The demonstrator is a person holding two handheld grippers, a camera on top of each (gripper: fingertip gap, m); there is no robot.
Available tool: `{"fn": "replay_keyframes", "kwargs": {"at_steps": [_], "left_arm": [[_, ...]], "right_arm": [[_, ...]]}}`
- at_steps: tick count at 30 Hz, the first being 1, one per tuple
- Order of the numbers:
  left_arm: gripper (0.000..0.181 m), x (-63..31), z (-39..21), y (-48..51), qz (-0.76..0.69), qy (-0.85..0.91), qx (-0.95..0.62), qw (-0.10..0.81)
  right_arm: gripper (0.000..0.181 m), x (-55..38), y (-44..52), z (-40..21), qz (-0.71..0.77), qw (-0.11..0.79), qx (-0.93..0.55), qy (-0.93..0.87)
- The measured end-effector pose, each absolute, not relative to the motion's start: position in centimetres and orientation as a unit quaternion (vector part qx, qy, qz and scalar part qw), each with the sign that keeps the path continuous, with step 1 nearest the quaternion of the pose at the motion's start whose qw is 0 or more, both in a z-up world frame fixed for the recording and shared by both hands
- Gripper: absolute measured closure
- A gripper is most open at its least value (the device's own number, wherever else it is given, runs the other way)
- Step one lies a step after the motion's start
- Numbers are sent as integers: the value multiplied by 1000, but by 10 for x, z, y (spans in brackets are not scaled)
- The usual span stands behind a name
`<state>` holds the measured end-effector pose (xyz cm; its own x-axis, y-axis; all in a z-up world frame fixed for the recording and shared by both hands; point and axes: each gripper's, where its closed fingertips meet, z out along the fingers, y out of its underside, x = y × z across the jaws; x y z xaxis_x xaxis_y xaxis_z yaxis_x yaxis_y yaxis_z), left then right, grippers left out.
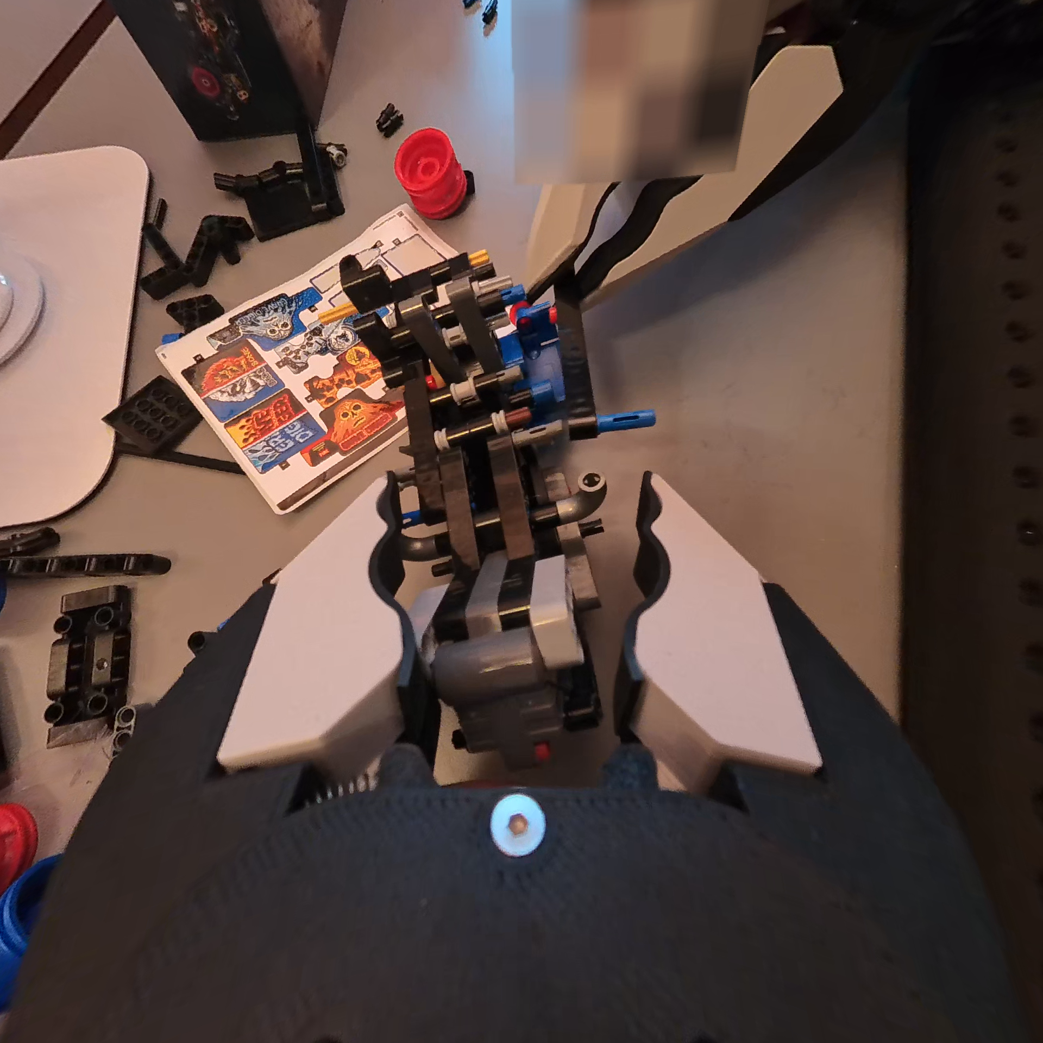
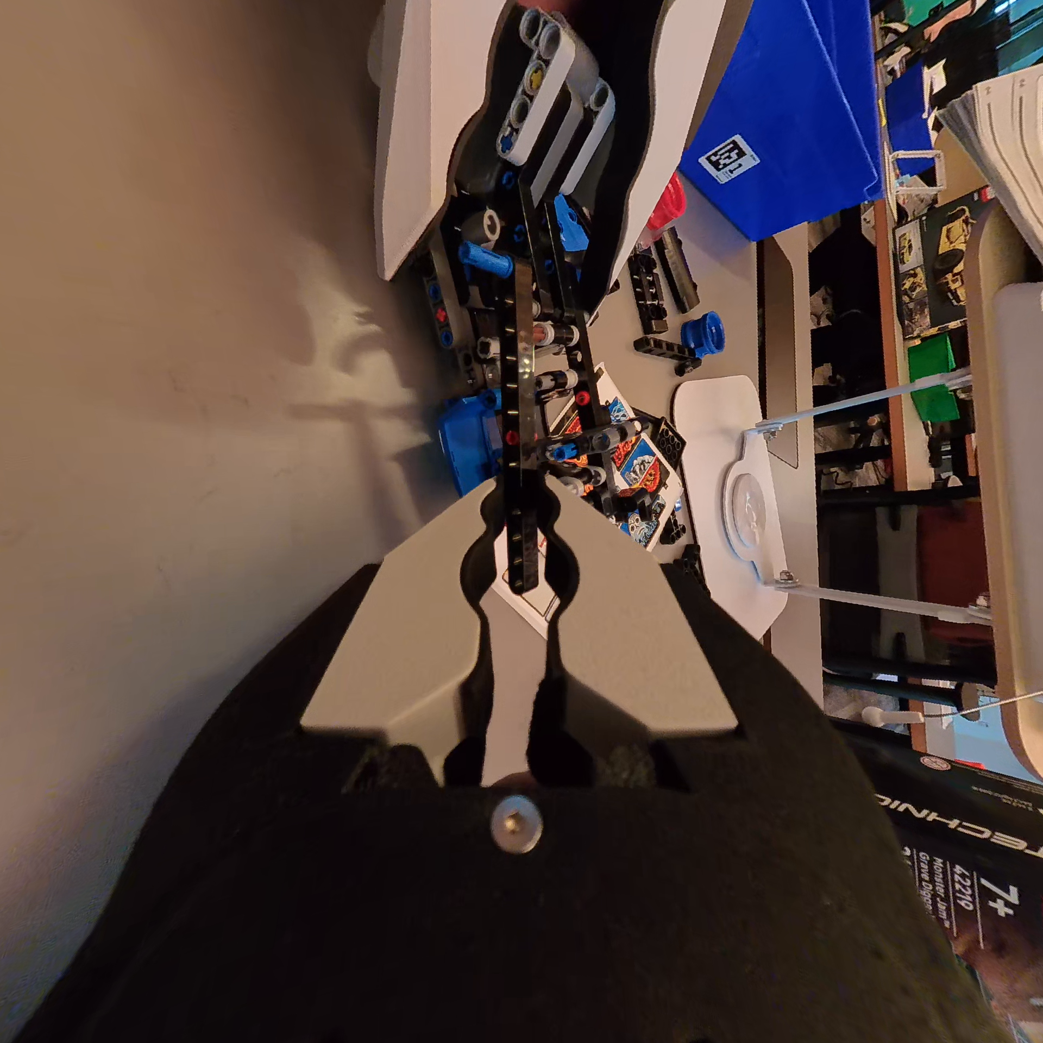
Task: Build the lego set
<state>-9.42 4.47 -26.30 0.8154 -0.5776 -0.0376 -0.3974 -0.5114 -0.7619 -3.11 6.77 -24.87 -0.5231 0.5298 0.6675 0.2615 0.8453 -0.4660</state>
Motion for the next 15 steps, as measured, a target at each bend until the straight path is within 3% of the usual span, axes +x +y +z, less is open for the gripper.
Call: {"fn": "replay_keyframes", "kwargs": {"at_steps": [15], "left_arm": [[98,-94,-263,43,-113,281,-862,406]], "right_arm": [[173,-31,69,-249,158,437,-215,-859]]}}
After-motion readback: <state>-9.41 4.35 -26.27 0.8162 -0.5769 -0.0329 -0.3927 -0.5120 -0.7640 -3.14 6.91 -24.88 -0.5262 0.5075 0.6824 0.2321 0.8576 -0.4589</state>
